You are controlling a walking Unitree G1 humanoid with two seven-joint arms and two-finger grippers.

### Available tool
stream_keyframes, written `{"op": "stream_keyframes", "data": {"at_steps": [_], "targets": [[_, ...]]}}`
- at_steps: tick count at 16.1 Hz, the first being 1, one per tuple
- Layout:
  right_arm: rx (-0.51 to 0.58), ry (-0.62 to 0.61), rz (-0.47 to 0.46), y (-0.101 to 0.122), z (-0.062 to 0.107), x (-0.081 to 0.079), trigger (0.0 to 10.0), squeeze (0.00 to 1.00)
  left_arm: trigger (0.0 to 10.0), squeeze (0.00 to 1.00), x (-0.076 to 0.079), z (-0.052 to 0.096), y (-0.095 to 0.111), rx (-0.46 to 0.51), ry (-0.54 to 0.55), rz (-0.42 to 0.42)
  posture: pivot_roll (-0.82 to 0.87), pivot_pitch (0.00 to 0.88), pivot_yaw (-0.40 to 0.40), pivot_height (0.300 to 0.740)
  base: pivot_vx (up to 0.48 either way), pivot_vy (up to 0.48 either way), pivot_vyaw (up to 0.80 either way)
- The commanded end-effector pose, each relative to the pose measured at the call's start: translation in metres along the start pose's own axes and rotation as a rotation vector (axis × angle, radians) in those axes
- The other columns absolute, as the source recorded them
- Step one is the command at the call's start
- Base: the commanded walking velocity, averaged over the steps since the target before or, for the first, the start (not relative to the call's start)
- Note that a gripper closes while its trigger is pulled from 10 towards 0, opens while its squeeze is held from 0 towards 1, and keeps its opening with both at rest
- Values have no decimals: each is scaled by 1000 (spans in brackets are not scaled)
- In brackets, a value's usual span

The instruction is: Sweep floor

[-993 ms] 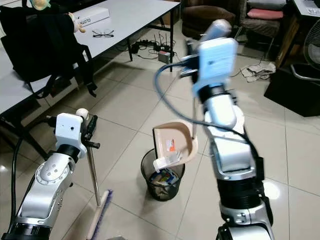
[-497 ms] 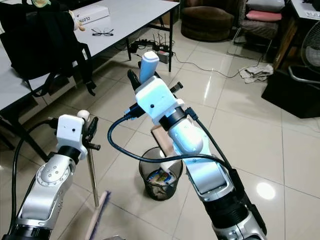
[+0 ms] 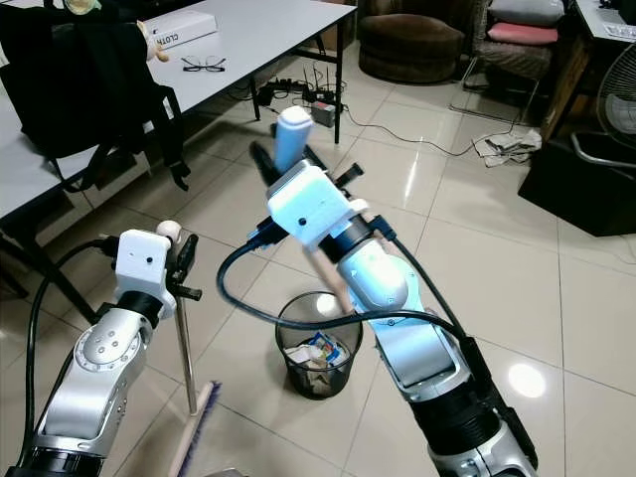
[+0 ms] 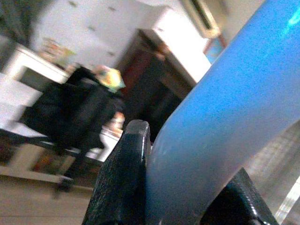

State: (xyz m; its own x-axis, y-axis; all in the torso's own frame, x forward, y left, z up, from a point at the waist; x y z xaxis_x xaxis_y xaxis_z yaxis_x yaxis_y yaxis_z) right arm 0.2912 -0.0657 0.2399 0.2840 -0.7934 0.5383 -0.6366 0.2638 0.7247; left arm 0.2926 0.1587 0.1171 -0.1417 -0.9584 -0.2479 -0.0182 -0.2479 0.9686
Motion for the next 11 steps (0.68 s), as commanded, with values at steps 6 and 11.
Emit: {"op": "stream_keyframes", "data": {"at_steps": [6,11], "targets": [[-458,-517,262,-62,63,106,10000,0,10000,0,30,13,-10,-41,-262,-23,-109,0,55,740,0,0,0],[-539,-630,132,-78,96,96,10000,0,10000,0,34,17,-16,-56,-298,-27,-113,0,63,740,0,0,-741]]}}
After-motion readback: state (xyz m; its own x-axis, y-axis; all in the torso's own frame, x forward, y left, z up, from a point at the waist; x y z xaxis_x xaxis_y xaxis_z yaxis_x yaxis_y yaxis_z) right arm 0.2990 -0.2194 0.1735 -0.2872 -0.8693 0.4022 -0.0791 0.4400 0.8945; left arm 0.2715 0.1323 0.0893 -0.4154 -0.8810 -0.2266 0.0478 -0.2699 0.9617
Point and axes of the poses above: a point about 5 cm out from each wrist's last joint towards the gripper, its own z axis pointing back from the gripper into the wrist, its own y axis along the axis of the wrist's last joint, x = y × z, the point moved 1 cm from there along -z, pointing out of the wrist towards the gripper, and after that the axes turned 3 degrees about -z, right-handed, at the moved point
